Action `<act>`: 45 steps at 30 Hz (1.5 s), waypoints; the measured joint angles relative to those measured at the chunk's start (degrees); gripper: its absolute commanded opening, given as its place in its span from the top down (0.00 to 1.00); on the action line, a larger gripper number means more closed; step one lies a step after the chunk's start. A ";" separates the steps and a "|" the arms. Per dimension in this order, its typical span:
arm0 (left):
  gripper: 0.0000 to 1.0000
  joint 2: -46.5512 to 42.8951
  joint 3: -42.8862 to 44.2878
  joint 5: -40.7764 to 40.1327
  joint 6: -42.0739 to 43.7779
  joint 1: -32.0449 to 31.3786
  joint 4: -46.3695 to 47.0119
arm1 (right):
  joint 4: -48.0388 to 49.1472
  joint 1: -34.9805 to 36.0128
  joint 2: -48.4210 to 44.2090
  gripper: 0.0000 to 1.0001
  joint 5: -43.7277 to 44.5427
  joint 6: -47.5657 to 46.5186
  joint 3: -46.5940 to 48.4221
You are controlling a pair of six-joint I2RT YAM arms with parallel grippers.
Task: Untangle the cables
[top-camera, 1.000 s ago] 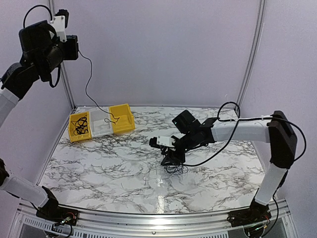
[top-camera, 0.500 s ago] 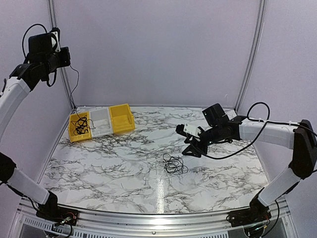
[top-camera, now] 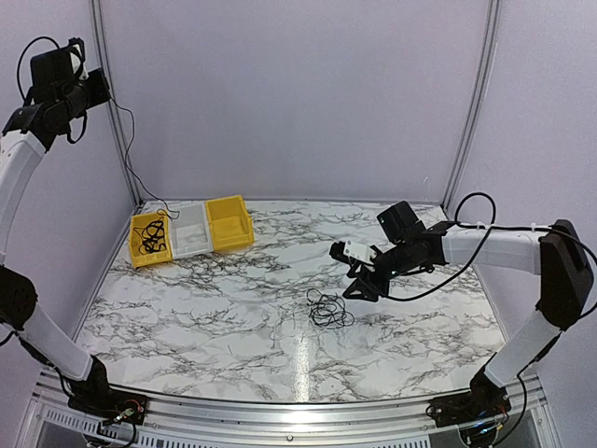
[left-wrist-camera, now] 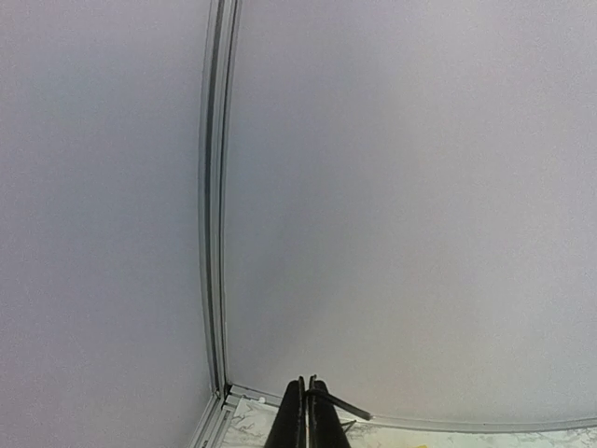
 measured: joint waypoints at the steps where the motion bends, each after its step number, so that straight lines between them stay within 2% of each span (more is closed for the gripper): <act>1: 1.00 0.00 0.26 0.35 -0.20 0.13 0.00 | -0.02 0.00 0.20 0.38 0.00 -0.02 0.00; 14: 1.00 0.68 -0.15 2.43 -1.07 5.35 -0.17 | -0.07 0.00 3.39 0.38 0.02 -0.13 0.00; 25: 1.00 2.25 -10.82 1.95 -0.15 7.72 -0.15 | -0.09 0.00 3.65 0.38 0.02 -0.72 0.00; 35: 1.00 8.00 -11.74 5.01 -0.17 8.07 1.62 | -0.81 0.00 5.25 0.38 0.02 -1.18 0.00; 45: 1.00 8.50 -24.50 9.51 -1.99 8.07 7.19 | -0.92 0.00 6.58 0.38 0.02 -1.75 0.04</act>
